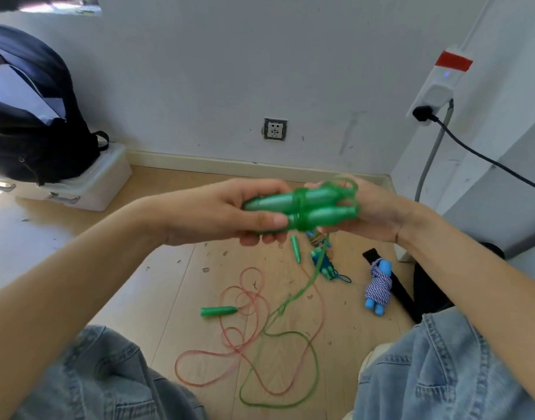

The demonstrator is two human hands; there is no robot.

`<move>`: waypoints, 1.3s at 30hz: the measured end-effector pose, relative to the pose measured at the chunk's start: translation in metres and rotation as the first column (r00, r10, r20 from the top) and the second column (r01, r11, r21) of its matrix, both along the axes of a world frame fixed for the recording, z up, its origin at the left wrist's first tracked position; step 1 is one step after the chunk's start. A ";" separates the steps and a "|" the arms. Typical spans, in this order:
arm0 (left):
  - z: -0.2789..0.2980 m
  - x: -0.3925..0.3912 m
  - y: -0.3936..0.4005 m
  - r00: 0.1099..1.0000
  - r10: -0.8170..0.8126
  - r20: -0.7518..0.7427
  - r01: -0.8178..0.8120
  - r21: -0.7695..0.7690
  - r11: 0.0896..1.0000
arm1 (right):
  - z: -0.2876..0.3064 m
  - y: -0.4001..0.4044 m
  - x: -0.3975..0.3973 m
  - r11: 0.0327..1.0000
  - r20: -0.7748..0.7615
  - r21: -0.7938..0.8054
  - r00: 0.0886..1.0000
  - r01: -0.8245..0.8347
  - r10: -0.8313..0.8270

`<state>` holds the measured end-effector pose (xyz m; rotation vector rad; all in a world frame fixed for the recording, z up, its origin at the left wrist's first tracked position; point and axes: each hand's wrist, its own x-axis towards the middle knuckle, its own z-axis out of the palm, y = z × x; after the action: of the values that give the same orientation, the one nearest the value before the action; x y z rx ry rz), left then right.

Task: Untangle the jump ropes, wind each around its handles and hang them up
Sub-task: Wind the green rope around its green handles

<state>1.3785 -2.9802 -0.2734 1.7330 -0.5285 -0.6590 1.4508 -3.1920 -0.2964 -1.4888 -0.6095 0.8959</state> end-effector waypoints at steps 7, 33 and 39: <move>-0.016 0.017 -0.006 0.767 0.617 -0.177 -0.642 -0.221 0.734 | -0.018 0.015 -0.008 0.991 -0.020 -0.124 0.999 -0.039 0.037; -0.034 0.032 0.013 0.505 0.669 0.545 -0.859 0.242 0.451 | -0.017 0.029 -0.023 0.982 -0.004 -0.189 1.000 0.003 -0.004; -0.062 0.018 -0.004 0.864 0.197 0.463 -0.500 0.749 0.434 | -0.006 0.012 -0.006 0.993 -0.193 -0.053 0.975 0.105 -0.113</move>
<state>1.3962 -2.9841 -0.3355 2.8475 0.0456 -0.3188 1.4452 -3.1801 -0.3021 -1.4364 -0.3632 0.9609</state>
